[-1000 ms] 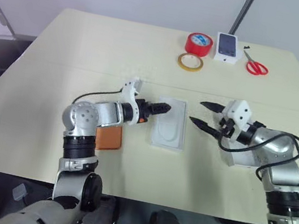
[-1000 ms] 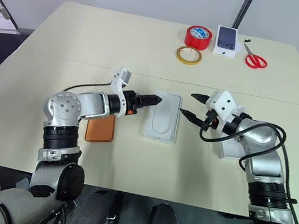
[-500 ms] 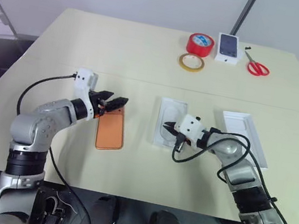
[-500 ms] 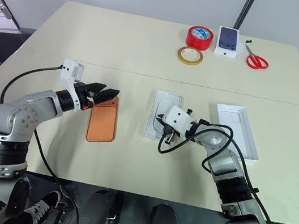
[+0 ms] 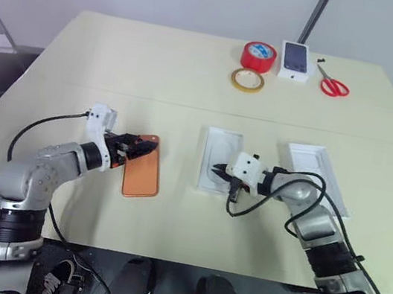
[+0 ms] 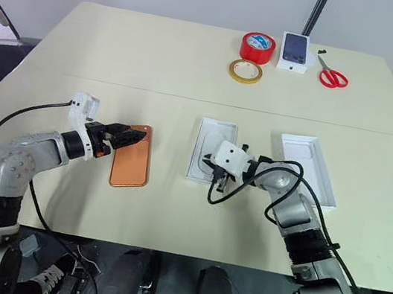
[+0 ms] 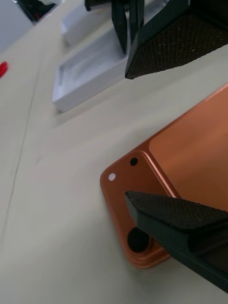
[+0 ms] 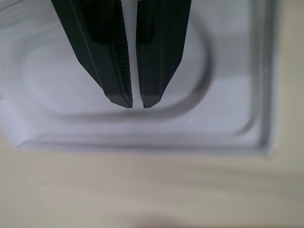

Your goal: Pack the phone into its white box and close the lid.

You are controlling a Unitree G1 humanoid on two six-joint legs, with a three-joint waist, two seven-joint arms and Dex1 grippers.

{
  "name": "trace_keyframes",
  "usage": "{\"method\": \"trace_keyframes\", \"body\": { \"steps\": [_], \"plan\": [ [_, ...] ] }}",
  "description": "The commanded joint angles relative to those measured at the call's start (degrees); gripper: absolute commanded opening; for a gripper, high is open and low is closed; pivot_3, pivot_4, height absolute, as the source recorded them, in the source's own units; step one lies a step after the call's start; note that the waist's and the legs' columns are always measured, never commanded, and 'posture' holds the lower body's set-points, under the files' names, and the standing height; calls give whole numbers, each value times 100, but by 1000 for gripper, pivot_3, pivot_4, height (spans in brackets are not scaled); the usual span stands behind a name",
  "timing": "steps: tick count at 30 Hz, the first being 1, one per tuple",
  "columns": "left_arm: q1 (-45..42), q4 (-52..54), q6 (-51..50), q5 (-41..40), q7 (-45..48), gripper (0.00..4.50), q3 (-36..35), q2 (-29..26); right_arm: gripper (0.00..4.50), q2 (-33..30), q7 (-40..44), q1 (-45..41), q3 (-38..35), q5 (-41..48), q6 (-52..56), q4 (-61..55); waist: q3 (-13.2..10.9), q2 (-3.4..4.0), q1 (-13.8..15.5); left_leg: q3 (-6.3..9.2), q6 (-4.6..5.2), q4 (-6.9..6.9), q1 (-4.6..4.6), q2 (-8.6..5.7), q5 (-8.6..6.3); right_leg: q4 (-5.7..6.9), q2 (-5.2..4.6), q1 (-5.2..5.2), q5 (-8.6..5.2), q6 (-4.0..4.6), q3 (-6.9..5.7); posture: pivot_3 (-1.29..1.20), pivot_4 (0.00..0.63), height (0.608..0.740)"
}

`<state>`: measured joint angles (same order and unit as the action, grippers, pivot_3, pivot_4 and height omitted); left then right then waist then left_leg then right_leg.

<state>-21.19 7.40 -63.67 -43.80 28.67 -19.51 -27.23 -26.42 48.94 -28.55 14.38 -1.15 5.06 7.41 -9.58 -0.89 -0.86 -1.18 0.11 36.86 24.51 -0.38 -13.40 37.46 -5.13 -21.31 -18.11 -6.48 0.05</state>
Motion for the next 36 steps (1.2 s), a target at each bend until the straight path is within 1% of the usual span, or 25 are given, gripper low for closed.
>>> {"method": "trace_keyframes", "body": {
  "steps": [1,2,3,5,7,11,14,17,19,23,27,31,36],
  "plan": [
    [-115,-129,-961,-713,-261,3962,-846,-234,381,226,-114,-341,-336,427,286,-479,-1,1,-24,0,0,-1,0,1,0,2,3,-2,0,0,0,0,150,728],
    [-120,-252,-1296,-835,-328,3962,-1012,-298,381,285,-79,-361,-230,411,340,-590,-1,1,-26,0,0,-2,0,2,0,2,5,-4,0,-1,-1,0,150,728],
    [-35,-202,-1277,-810,-309,3962,-1020,-391,381,358,-74,-379,-128,383,378,-675,-1,1,-24,0,-1,-3,-1,4,1,2,8,-4,0,-1,-3,0,150,728],
    [34,-222,-1549,-874,-455,3962,-1175,-428,381,519,-44,-419,104,307,518,-812,-1,1,-23,0,-2,-5,-1,5,1,2,10,-5,0,-1,-4,0,150,728],
    [168,-66,-1592,-790,-565,3962,-1104,-439,381,639,-59,-500,406,65,612,-830,-1,1,-14,-1,-3,-5,-1,5,1,2,8,-5,0,-1,-4,0,150,728],
    [262,162,-1834,-903,-775,3962,-1129,-207,381,799,59,-845,1016,-356,1049,-569,-2,-1,20,0,-4,-3,-1,0,1,3,0,-11,0,0,-1,0,150,728],
    [294,243,-1872,-736,-958,3962,-1005,-116,381,769,59,-1074,1401,-786,1195,-274,-1,-1,16,2,-6,-2,-4,-1,0,3,-2,-14,0,1,-2,0,150,728],
    [297,130,-1907,-706,-1215,3962,-1100,204,381,916,209,-1305,1700,-946,1275,105,1,2,15,3,-7,-4,-7,-3,-1,0,-3,-14,0,1,-3,0,150,728],
    [284,118,-2010,-726,-1347,3962,-1165,360,381,1057,231,-1391,1716,-948,1385,270,1,2,16,4,-7,-5,-9,-4,-1,0,-4,-13,0,1,-4,0,150,728],
    [378,237,-2050,-628,-1609,3962,-1009,737,381,1265,28,-1555,1917,-1306,1298,836,16,13,10,4,-8,-5,-17,-4,0,2,-3,-8,0,1,-5,0,150,728],
    [320,276,-2159,-559,-1746,3962,-821,949,381,1513,-13,-1577,1794,-1223,1368,993,34,22,24,4,-13,-6,-23,-12,-3,0,-8,-2,0,1,-6,0,150,728],
    [210,153,-2116,-462,-1779,3962,-563,1172,381,1487,-35,-1529,1888,-1379,1193,1065,49,39,31,4,-20,-6,-28,-14,-7,0,-9,2,0,1,-7,0,150,728],
    [-46,-2,-2083,-315,-1804,3962,-419,1428,381,1501,16,-1470,1795,-1355,1257,969,53,42,55,5,-23,-6,-35,-21,-9,-1,-12,11,0,1,-9,0,150,728]
  ]
}}
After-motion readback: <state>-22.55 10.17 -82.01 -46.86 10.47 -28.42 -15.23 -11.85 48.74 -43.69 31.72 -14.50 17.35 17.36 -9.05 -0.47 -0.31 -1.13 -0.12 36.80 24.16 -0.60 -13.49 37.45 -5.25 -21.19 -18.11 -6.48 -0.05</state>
